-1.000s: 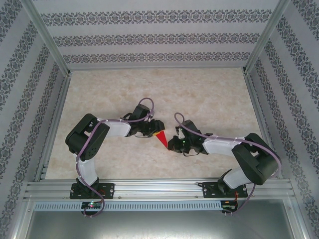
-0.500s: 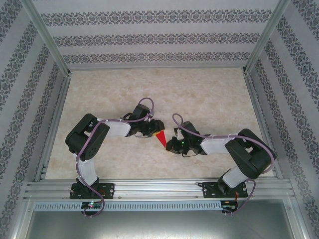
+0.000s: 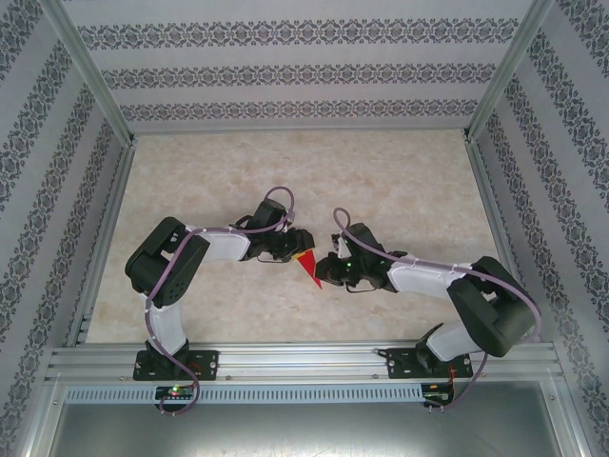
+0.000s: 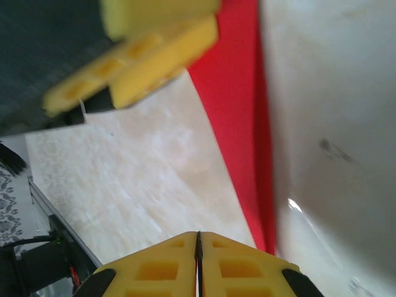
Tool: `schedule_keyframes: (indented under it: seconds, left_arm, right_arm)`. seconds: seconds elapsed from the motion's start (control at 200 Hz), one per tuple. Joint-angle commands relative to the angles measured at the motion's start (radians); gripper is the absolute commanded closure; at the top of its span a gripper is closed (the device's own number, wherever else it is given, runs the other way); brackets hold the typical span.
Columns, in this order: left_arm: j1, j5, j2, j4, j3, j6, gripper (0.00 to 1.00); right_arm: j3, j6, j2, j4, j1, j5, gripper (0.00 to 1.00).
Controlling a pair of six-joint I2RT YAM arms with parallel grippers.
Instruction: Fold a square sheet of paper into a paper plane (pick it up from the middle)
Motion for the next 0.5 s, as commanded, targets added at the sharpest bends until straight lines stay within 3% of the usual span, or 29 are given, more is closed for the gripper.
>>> schedule_keyframes:
  seconds: [0.0,0.495]
  left_arm:
    - [-0.008,-0.020,0.039,-0.066,0.001,0.023,0.54]
    - [-0.007,-0.017,0.038,-0.061,-0.004,0.021,0.54]
  right_arm:
    - [0.050,-0.023,0.061,0.019,0.006,-0.024,0.90]
    - [0.086,-0.004,0.237,0.065,0.001,0.004,0.88]
